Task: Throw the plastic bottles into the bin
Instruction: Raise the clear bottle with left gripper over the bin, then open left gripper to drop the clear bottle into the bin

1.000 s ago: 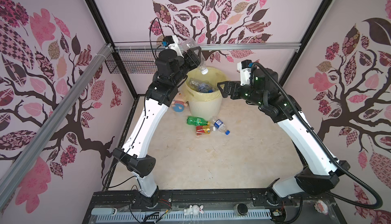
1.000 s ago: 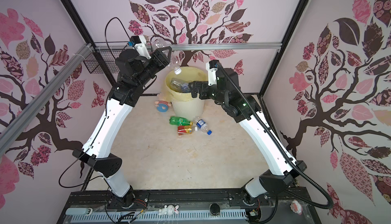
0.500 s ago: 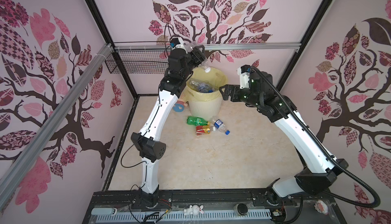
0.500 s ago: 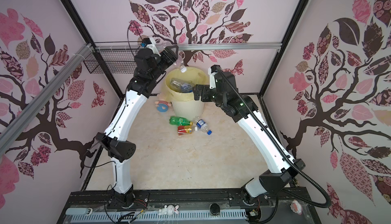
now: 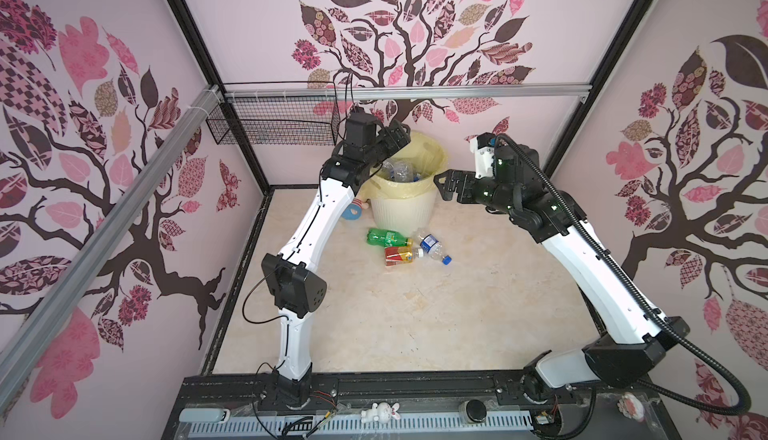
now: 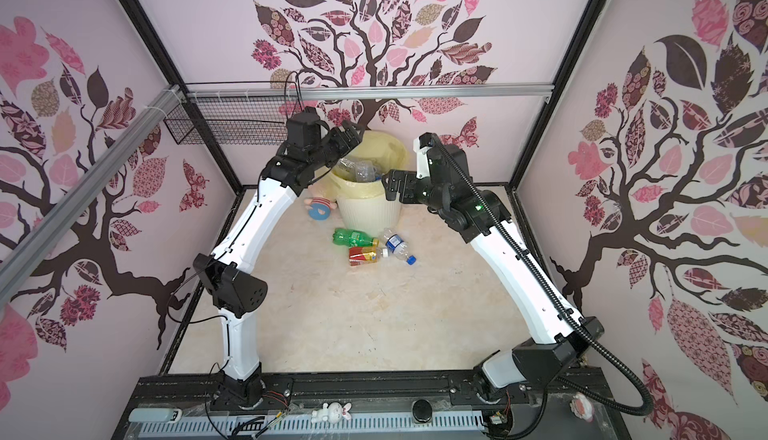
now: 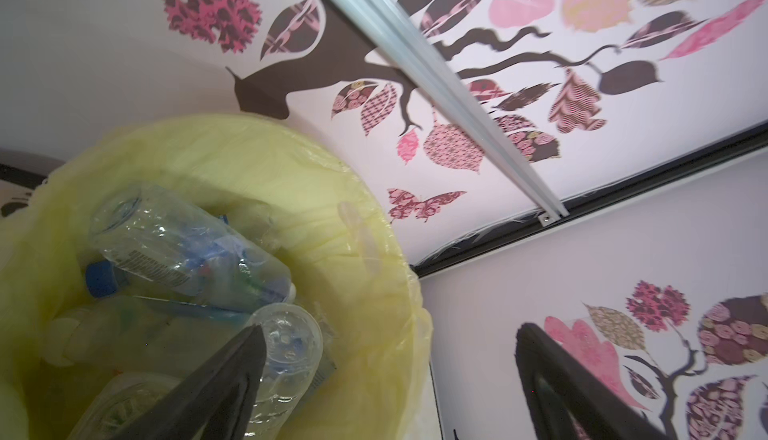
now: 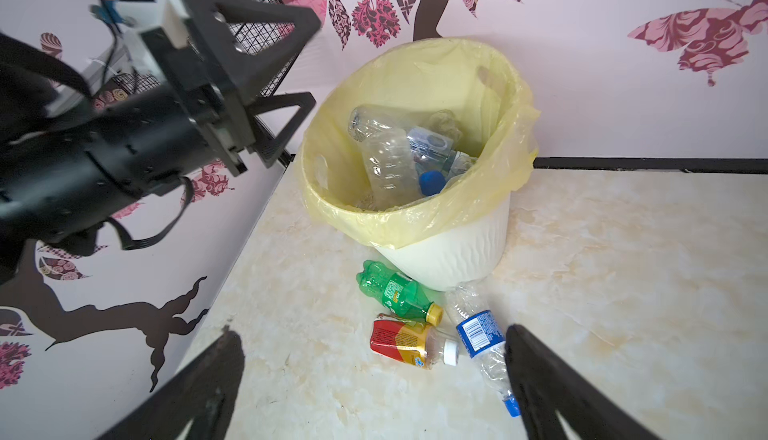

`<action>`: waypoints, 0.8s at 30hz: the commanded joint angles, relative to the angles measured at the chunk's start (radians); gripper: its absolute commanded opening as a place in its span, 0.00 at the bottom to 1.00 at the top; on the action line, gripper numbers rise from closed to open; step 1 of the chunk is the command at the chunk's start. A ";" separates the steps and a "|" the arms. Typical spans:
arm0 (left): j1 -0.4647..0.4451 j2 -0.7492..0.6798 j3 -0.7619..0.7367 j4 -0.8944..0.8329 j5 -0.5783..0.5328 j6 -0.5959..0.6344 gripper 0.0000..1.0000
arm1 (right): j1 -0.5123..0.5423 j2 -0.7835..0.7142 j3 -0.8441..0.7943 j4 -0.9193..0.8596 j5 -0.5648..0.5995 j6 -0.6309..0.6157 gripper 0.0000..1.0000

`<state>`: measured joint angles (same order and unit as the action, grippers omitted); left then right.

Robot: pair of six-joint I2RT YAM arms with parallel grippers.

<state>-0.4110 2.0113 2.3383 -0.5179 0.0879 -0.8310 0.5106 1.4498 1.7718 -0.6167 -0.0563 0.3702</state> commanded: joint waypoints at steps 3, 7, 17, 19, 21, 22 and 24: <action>0.003 -0.063 -0.035 0.015 0.041 0.012 0.97 | -0.002 -0.021 -0.022 0.032 -0.033 0.039 1.00; 0.005 -0.096 -0.046 -0.008 0.049 0.020 0.97 | -0.002 -0.026 -0.044 0.039 -0.034 0.048 1.00; 0.004 -0.282 -0.291 0.028 0.073 -0.012 0.97 | -0.010 -0.042 -0.160 0.019 -0.035 0.051 1.00; 0.005 -0.333 -0.360 0.046 0.073 -0.019 0.97 | -0.011 -0.060 -0.215 0.030 -0.025 0.046 1.00; 0.004 -0.383 -0.436 0.057 0.073 -0.024 0.97 | -0.017 -0.075 -0.270 0.040 -0.019 0.044 1.00; 0.003 -0.410 -0.473 0.062 0.072 -0.029 0.97 | -0.020 -0.082 -0.302 0.046 -0.019 0.045 1.00; 0.004 -0.457 -0.542 0.074 0.078 -0.041 0.97 | -0.026 -0.093 -0.362 0.058 -0.017 0.053 1.00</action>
<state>-0.4110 1.6077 1.8614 -0.4870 0.1524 -0.8570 0.4957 1.4044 1.4506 -0.5724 -0.0818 0.4168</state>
